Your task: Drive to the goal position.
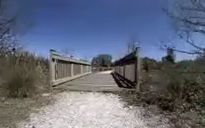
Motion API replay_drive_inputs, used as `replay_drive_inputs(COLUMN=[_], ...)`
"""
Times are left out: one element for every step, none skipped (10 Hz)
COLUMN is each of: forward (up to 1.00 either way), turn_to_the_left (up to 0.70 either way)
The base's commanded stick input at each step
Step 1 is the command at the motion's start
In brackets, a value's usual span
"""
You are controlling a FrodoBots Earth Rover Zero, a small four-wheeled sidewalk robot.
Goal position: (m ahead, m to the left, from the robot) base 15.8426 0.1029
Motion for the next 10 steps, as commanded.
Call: replay_drive_inputs(forward=[0.5, 0.5, 0.5, 0.5, 0.5, 0.5, 0.5, 0.5, 0.5, 0.5], turn_to_the_left=[0.0, 0.0, 0.0, 0.0, 0.0, 0.0, 0.0, 0.0, 0.0, 0.0])
